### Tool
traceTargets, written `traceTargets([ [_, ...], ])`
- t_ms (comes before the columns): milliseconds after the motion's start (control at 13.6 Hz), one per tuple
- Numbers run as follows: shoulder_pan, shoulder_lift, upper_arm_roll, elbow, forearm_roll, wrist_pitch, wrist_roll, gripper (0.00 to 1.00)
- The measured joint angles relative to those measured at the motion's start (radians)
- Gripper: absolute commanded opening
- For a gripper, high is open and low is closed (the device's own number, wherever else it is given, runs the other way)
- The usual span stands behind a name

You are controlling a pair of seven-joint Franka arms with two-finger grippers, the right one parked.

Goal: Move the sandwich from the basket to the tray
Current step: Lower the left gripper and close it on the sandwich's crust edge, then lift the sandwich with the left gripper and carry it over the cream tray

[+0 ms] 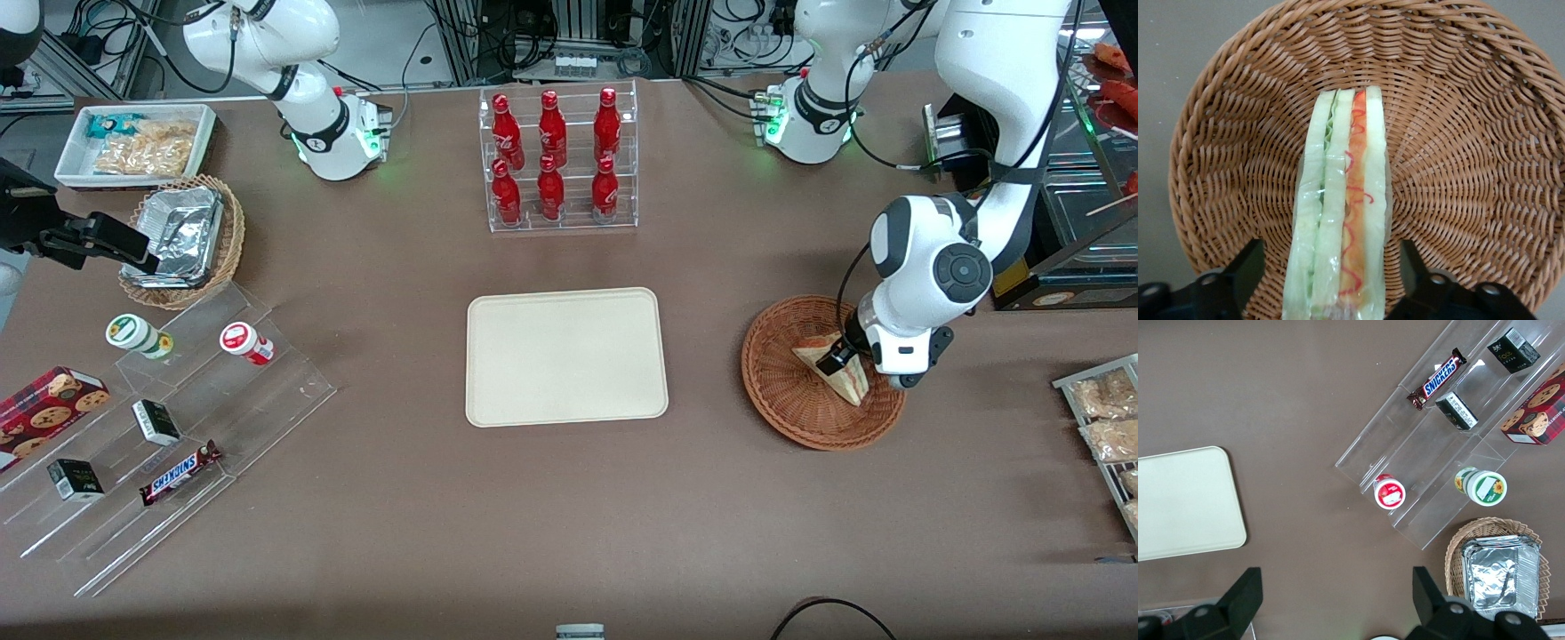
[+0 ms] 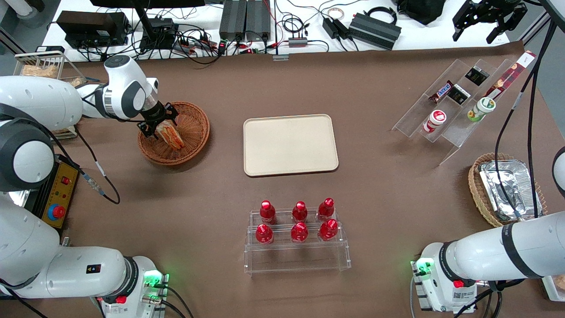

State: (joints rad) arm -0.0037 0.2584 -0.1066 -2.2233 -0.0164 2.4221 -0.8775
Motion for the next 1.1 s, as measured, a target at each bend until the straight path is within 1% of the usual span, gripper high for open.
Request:
traceTargets([
  [294,0.000,0.005,0.000,0.019,0.000,0.002,0.000,0.06],
  [441,0.000,0.002,0.000,0.056,0.000,-0.038,0.001,0.06],
  [588,-0.001,-0.014,0.000,0.147,0.001,-0.192,0.008,0.06],
  [809,-0.019,-0.061,-0.003,0.335,0.001,-0.462,0.044,0.06],
  [956,-0.072,-0.081,-0.006,0.442,0.011,-0.588,0.049,0.06],
  [1103,-0.159,-0.080,-0.010,0.510,0.024,-0.652,0.048,0.07],
])
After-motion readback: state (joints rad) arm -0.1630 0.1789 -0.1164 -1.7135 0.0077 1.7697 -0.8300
